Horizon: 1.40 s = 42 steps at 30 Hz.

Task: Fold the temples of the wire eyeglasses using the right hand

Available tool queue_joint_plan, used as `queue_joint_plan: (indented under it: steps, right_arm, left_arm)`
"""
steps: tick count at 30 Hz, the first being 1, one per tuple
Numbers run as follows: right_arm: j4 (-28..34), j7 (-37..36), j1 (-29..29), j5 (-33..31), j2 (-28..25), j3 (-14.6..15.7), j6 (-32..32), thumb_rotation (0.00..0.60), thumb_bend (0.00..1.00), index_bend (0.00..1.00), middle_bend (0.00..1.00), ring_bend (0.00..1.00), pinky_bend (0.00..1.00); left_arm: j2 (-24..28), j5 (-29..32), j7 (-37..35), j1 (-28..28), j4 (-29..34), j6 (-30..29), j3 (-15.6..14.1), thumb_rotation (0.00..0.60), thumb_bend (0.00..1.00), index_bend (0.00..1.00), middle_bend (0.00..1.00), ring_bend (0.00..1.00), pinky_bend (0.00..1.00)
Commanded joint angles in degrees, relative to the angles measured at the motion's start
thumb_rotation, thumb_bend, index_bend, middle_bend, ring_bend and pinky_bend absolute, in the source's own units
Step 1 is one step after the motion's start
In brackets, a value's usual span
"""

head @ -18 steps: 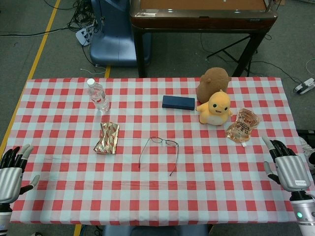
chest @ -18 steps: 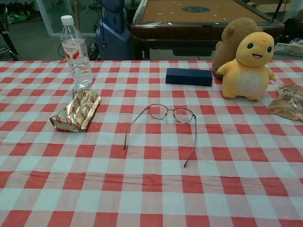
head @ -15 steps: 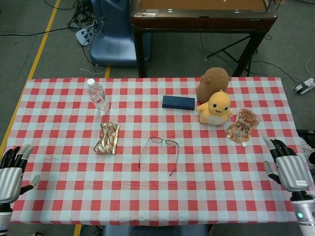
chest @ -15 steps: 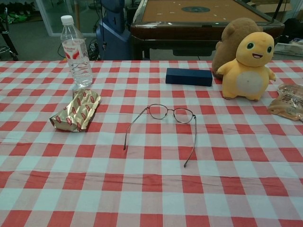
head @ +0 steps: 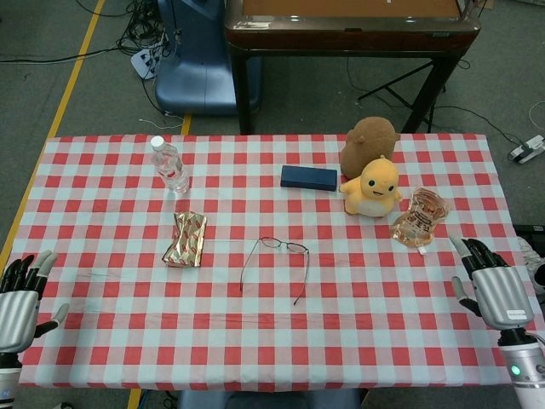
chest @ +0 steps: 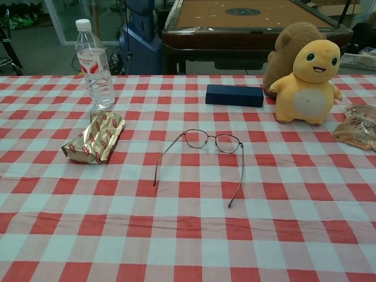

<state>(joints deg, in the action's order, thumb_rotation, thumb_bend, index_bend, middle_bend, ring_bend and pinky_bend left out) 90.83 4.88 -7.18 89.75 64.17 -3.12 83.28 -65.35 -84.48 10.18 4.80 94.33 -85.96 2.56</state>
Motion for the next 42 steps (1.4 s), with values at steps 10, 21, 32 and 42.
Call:
queue_joint_plan:
  steps: [10, 21, 32, 42]
  right_arm:
    - [3.55, 3.04, -9.58, 3.40, 0.96, -0.04, -12.81, 0.600, 0.56, 0.00, 0.83, 0.79, 0.69]
    - [5.24, 5.28, -21.85, -2.67, 5.29, -1.64, -32.49, 0.600, 0.84, 0.00, 0.98, 0.99, 0.99]
    - [2.08, 8.64, -29.16, -10.41, 11.77, -3.25, -41.03, 0.600, 0.93, 0.00, 1.00, 1.00, 1.00]
    - [-2.28, 9.30, -32.64, -15.31, 16.00, -3.13, -43.99, 0.600, 0.96, 0.00, 1.00, 1.00, 1.00]
  left_arm:
    - [0.27, 0.05, 0.04, -0.39, 0.26, -0.22, -0.24, 0.600, 0.29, 0.00, 0.00, 0.01, 0.00]
    - [1.02, -0.18, 0.11, -1.13, 0.91, -0.84, -0.66, 0.600, 0.29, 0.00, 0.00, 0.01, 0.00]
    - [1.22, 0.54, -0.21, -1.68, 0.61, -0.62, -0.88, 0.600, 0.29, 0.00, 0.00, 0.01, 0.00]
    - [1.12, 0.95, -0.42, -1.97, 0.26, -0.21, -1.10, 0.600, 0.29, 0.00, 0.00, 0.01, 0.00]
